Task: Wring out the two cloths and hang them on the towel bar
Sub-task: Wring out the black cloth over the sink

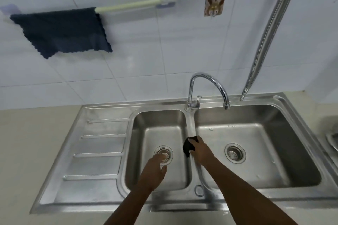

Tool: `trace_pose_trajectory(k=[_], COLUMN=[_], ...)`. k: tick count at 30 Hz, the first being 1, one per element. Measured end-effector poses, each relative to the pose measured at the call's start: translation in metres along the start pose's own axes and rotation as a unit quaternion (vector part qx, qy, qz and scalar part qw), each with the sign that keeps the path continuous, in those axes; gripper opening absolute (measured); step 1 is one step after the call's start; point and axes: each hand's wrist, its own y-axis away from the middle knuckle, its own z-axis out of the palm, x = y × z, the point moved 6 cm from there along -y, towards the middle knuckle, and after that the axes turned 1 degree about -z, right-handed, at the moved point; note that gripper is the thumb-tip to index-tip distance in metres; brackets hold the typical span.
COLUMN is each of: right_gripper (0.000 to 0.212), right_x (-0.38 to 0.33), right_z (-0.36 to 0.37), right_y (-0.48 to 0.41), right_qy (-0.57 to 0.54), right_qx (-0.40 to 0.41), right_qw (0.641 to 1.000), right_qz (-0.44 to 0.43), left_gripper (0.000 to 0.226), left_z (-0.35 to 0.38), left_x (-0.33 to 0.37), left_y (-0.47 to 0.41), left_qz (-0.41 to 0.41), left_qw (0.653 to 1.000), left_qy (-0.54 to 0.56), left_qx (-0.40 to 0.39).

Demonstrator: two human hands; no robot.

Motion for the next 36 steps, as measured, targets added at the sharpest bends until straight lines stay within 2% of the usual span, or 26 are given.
trace_pose_trajectory(k=[2, 4, 5, 8, 11, 13, 17, 20, 25, 28, 30, 33, 36], right_gripper=[0.043, 0.022, 0.02, 0.032, 0.03, 0.032, 0.034, 0.029, 0.033, 0.033, 0.029, 0.022, 0.027], right_x=[-0.003, -0.006, -0.007, -0.011, -0.029, -0.044, -0.069, -0.089, -0.11, -0.105, -0.096, -0.086, -0.085], right_z=[-0.004, -0.011, -0.015, -0.032, -0.07, -0.093, -0.125, -0.141, -0.15, -0.152, -0.151, -0.148, -0.137], right_y=[-0.001, 0.001, 0.002, 0.004, 0.025, 0.042, 0.075, 0.096, 0.117, 0.114, 0.109, 0.1, 0.103], right_qy=[-0.031, -0.037, -0.042, -0.087, -0.15, -0.187, -0.231, -0.256, -0.307, -0.337, -0.34, -0.27, -0.164], right_qx=[0.033, 0.056, 0.061, 0.087, 0.122, 0.121, 0.106, 0.09, 0.076, 0.094, 0.117, 0.177, 0.2], right_qw=[0.999, 0.998, 0.997, 0.992, 0.98, 0.974, 0.963, 0.955, 0.937, 0.927, 0.925, 0.939, 0.951], right_qz=[0.01, 0.006, -0.003, -0.034, -0.046, -0.052, -0.091, -0.118, -0.146, -0.138, -0.121, -0.115, -0.169], left_gripper=[0.035, 0.032, 0.031, 0.03, 0.03, 0.042, 0.091, 0.106, 0.079, 0.049, 0.043, 0.039, 0.035], left_z=[0.001, 0.001, 0.0, -0.008, -0.025, -0.033, -0.041, -0.046, -0.048, -0.049, -0.045, -0.042, -0.047], left_x=[-0.005, -0.005, -0.004, 0.0, 0.015, 0.025, 0.048, 0.075, 0.107, 0.105, 0.095, 0.093, 0.092], left_y=[0.009, 0.015, 0.016, 0.015, 0.01, 0.006, -0.005, -0.01, -0.012, -0.01, -0.011, -0.008, -0.009], left_qz=[-0.008, -0.007, -0.008, -0.004, 0.019, 0.022, 0.02, 0.054, 0.111, 0.085, 0.04, -0.003, -0.029], left_qw=[1.0, 0.999, 0.998, 0.995, 0.992, 0.991, 0.98, 0.972, 0.928, 0.943, 0.942, 0.909, 0.902], left_qy=[0.025, 0.045, 0.057, 0.085, 0.107, 0.13, 0.196, 0.211, 0.312, 0.27, 0.272, 0.348, 0.37], left_qx=[0.01, 0.023, 0.029, 0.05, 0.059, 0.037, -0.034, -0.086, -0.169, -0.175, -0.192, -0.229, -0.222])
